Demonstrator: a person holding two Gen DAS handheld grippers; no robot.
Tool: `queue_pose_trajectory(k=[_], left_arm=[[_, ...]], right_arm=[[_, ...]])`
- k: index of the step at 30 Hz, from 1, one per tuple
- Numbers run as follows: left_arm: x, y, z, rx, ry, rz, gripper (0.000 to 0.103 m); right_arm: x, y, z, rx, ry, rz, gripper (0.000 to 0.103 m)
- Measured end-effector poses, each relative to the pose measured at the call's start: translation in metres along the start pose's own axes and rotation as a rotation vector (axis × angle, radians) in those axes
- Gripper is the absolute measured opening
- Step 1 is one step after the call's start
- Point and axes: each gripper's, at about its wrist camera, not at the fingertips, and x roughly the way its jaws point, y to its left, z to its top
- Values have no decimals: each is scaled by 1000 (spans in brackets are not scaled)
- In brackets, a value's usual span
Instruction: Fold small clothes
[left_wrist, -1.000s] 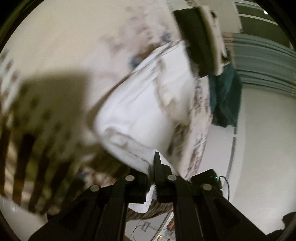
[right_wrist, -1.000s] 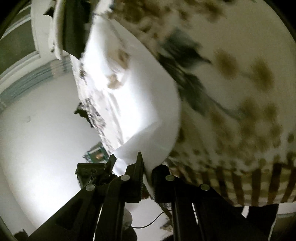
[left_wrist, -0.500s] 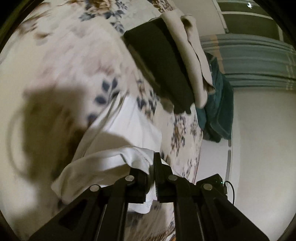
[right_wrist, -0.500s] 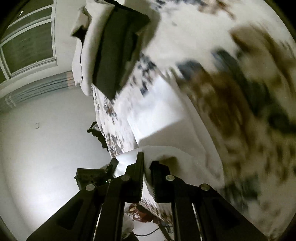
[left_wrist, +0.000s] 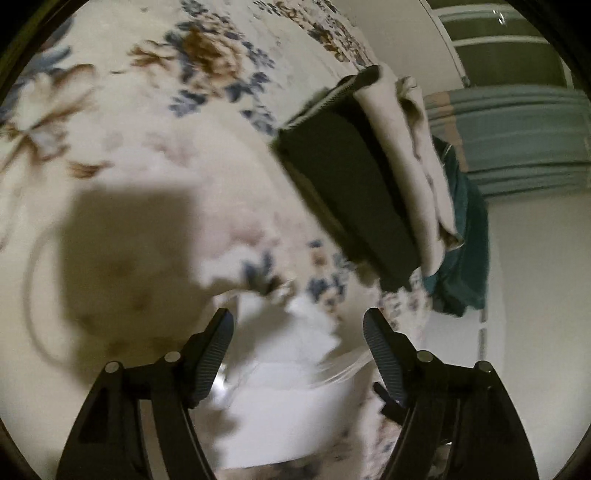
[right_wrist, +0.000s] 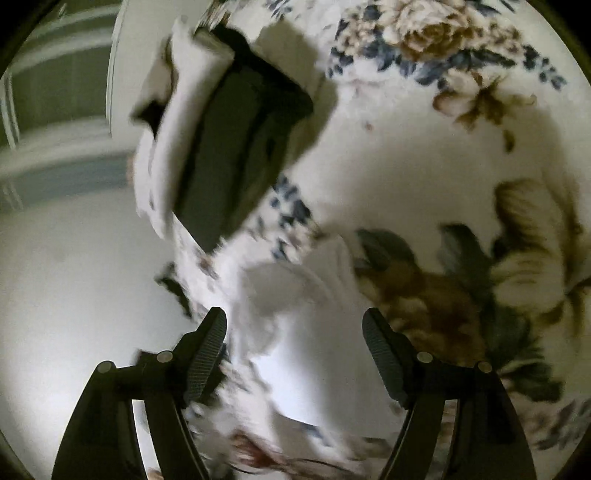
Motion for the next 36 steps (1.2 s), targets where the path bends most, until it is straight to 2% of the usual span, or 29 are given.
queue_pose_trajectory(k=[4,5,7,9,12,15,16,18,21,25,28,30,31,32,33,34,35,36], left_arm=[[12,16,1,-20,61,22,71],[16,14,2,-13,72,26,71],[22,0,4,42,80,52,71],[19,-12,2,106,73,93,71],[6,-19,-11,172,70,142,71],[-8,-13,-31,188,83,179,71],[-9,-11,-35,188,90,187,71],[-5,-9,-44,208,122,203,71],[19,-12,-43,248,159,216,71],[60,-15,-17,265,152,230,71],[81,-22,8,273,140,226,71],[87,-34,16,324,137,200,69],[88,-44,15,381,134,196,67],[87,-52,13,434,124,206,49],[87,-60,9,494,125,223,35],[89,-64,7,523,133,241,10],[89,-68,3,556,131,268,5],[86,-70,1,573,116,268,5]], right_arm=[[29,18,-13,-213,91,-117,78],[39,27,-16,-287,111,-178,78],[57,43,-18,-403,135,-259,77],[73,58,-12,-483,125,-355,70],[85,70,14,-487,48,-455,65],[81,70,52,-366,-65,-508,64],[78,68,60,-336,-89,-512,64],[66,64,77,-263,-118,-468,64],[53,57,79,-223,-107,-410,64],[41,43,66,-179,-49,-361,64],[42,26,56,-126,-1,-290,64],[39,19,51,-108,13,-236,64],[38,16,49,-110,13,-225,64],[37,13,45,-117,12,-231,64],[37,13,43,-124,9,-236,64],[47,19,39,-131,-1,-243,61],[44,20,37,-146,-26,-247,29],[44,22,35,-160,-41,-260,3]])
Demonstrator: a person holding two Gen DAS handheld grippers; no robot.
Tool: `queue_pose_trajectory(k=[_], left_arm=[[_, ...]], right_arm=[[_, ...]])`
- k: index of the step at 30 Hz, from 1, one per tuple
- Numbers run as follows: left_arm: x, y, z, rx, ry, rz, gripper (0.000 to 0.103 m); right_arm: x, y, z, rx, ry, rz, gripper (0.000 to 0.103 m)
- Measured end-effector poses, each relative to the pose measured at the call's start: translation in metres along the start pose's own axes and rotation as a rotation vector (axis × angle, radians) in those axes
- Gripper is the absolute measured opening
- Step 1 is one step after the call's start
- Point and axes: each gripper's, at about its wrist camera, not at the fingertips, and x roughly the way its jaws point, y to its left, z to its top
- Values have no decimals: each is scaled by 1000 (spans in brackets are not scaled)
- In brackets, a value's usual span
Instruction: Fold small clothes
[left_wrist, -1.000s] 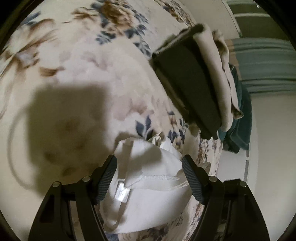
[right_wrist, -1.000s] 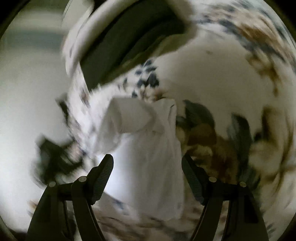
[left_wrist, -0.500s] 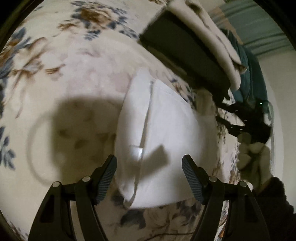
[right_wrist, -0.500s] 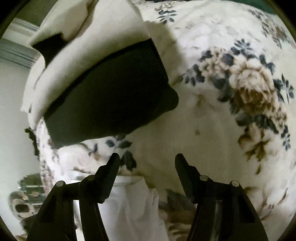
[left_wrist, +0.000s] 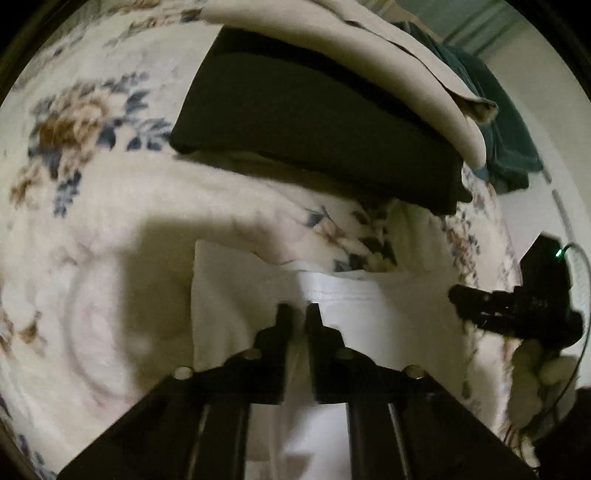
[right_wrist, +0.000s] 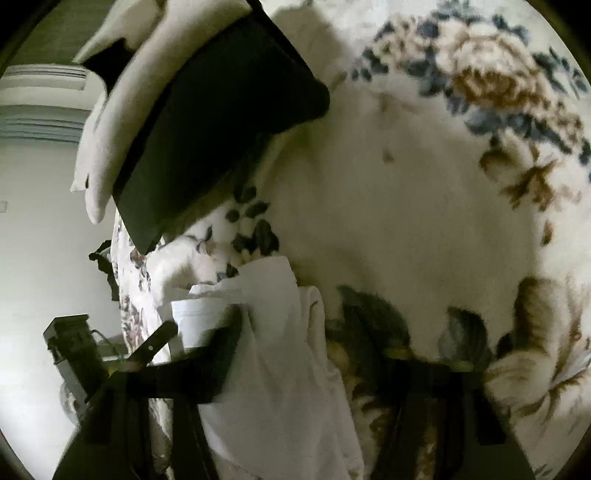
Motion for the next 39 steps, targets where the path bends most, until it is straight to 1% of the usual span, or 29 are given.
queue_pose_trajectory(k=[2,4,6,7,9,11,12,13,14,15,16,17,18,19,20,22,24,25,26,27,28,30,31,32,33,35,36,38,39], left_arm=[[-9,3,-1,-15,-40,-11,2],[-21,10,2,-60,-80,-27,1],[-29,22,10,-107,-115,-53,1],[-29,26,14,-124,-119,-64,1],[-28,35,21,-154,-132,-77,1],[-26,41,24,-168,-141,-67,1],[-26,45,25,-176,-141,-68,1],[-28,49,26,-182,-140,-72,1],[-27,53,27,-187,-129,-80,1],[-27,57,27,-196,-101,-114,1],[-26,60,25,-215,-72,-148,4],[-27,62,22,-235,-49,-174,7],[-24,63,19,-256,-23,-193,15],[-19,64,13,-280,12,-217,41],[-15,63,8,-290,28,-223,66],[-5,57,-1,-291,40,-241,67],[-2,47,-5,-251,13,-216,59],[-1,40,-6,-215,-6,-191,15],[0,35,-5,-189,-1,-157,0],[-1,29,-5,-164,-17,-138,0],[-8,26,-4,-149,-53,-140,0],[-23,22,-3,-126,-114,-118,0],[-31,21,0,-123,-139,-117,0],[-40,22,3,-129,-171,-99,0],[-42,25,6,-136,-171,-108,0],[-41,35,12,-155,-180,-81,0],[-36,41,16,-162,-165,-85,0],[-24,51,22,-171,-149,-60,0],[-18,55,24,-170,-132,-61,0]], right_arm=[[0,4,-2,-11,-22,-19,2],[-5,7,0,-21,-40,-25,2],[-11,12,4,-35,-38,3,2],[-13,15,6,-39,-40,7,2],[-9,20,11,-61,-13,-7,3],[-1,21,16,-52,36,-60,3],[1,18,16,-37,51,-61,7],[2,17,16,-29,59,-57,13],[3,16,14,-24,77,-59,34],[4,16,12,-24,89,-61,56],[5,16,10,-24,92,-55,61],[2,15,6,-24,84,-42,61],[2,15,4,-26,88,-39,61],[3,13,1,-22,94,-40,61],[3,11,-2,-17,95,-39,61],[6,6,-7,-1,98,-48,61],[7,-1,-11,27,99,-51,61],[7,-2,-12,35,100,-49,61],[6,-5,-14,44,94,-48,61],[5,-5,-15,44,86,-50,61],[5,-5,-15,41,81,-52,61],[4,-5,-16,37,73,-55,61],[4,-5,-16,37,70,-53,61],[3,-5,-16,37,67,-50,61],[3,-5,-15,37,66,-49,61],[4,-6,-15,40,64,-46,61],[5,-6,-15,43,64,-45,61],[5,-7,-14,57,64,-39,61],[5,-6,-13,58,65,-35,61]])
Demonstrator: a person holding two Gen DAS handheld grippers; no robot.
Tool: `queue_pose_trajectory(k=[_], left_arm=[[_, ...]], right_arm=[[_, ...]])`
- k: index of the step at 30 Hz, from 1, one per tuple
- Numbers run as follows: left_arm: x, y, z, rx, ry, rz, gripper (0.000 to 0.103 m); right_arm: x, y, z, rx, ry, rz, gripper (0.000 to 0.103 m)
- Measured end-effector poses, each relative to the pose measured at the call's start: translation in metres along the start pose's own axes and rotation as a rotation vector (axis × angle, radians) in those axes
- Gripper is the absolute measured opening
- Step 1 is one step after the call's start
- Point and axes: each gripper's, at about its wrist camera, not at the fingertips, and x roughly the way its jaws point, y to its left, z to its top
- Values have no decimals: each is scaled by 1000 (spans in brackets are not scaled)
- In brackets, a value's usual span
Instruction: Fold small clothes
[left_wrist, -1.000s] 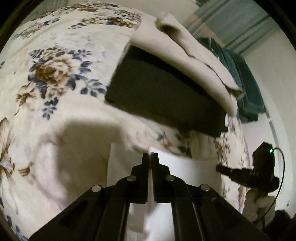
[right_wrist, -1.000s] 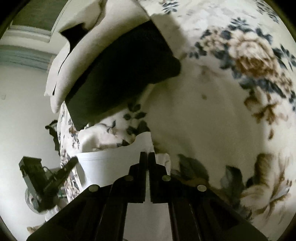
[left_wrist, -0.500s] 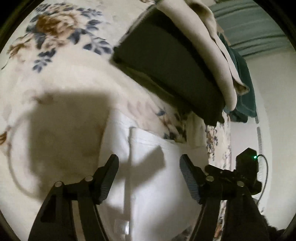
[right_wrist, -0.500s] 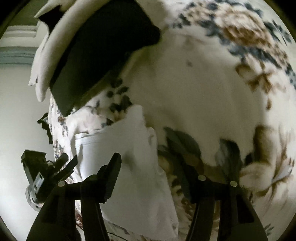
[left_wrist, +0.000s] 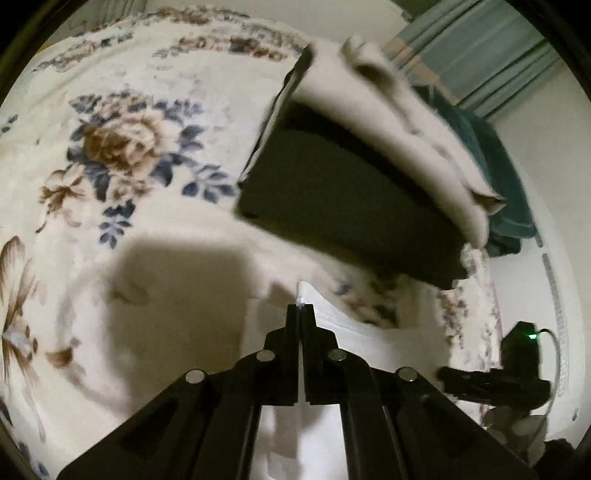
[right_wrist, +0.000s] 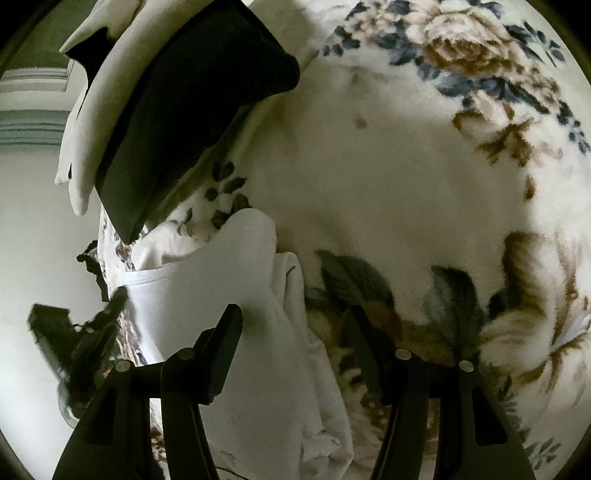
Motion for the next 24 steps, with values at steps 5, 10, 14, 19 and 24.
queue_pose_trajectory(k=[5,10,14,19,24], left_arm=[[18,14,-4,-42,67,-39,0],[11,12,-10,-62,75,-91,0],[14,21,-7,-82,93,-100,0],[7,24,-9,-132,153,-144,3],[-36,48,-46,-238,124,-138,69]], right_arm=[[0,4,3,-21,15,17,61],[4,10,8,-36,-3,123,1],[-5,14,18,-28,-127,-33,2],[8,14,20,-13,-5,-62,7],[-17,-6,-9,14,10,-11,70]])
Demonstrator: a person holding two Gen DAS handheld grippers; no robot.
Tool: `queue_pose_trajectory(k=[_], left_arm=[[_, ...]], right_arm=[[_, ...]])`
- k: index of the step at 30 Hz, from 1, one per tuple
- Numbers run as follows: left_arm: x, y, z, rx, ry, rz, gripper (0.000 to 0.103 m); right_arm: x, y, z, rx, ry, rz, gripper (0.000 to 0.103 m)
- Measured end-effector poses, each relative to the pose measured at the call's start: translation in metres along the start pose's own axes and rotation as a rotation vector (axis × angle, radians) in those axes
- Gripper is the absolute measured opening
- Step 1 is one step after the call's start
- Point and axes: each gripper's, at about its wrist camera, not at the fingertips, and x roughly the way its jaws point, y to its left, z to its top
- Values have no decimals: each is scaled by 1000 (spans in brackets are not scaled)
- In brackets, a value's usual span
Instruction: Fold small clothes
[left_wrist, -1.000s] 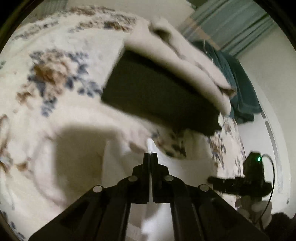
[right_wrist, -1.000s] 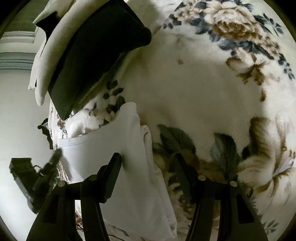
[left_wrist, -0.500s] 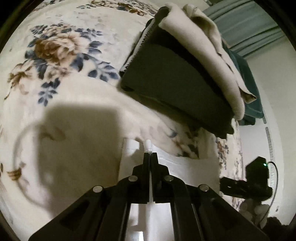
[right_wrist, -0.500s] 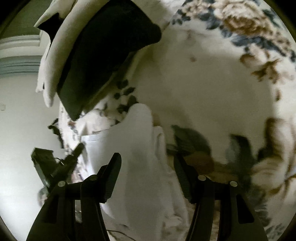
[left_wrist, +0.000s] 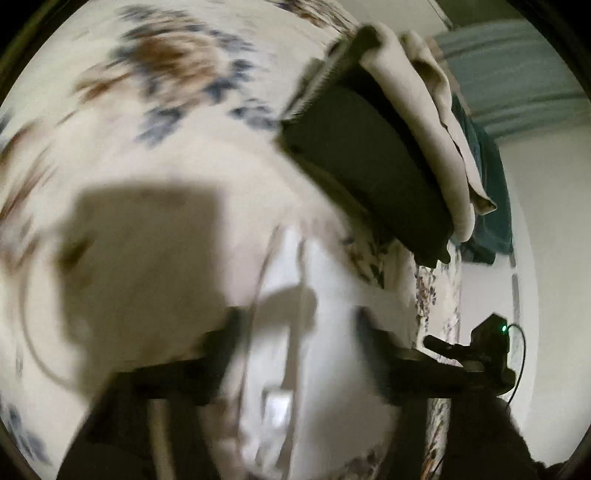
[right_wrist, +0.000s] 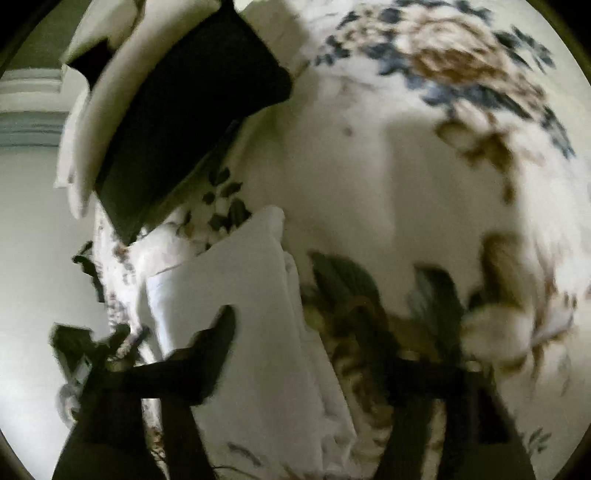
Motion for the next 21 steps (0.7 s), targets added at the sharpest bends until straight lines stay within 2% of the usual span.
queue_pose_trajectory(k=[4,7,10,13,17,21], left_arm=[[-1,41,-44,-143,53,-70,69],[13,58,-62,-192,47,-181,69],[26,61,-63,-224,22,-286,69],[41,49,-54,-229,46,-384,70],[67,23,-47,-177,117,-396,70],[79,4,-42,-131,140,-400,69]], right_arm=[[3,-27,-25,13,78,97,70],[26,-45,-39,35,168,230,71],[59,-57,-46,77,242,365,72],[73,-53,-47,54,264,421,73],[84,-41,-43,30,304,480,74],[91,-31,-40,10,332,475,73]])
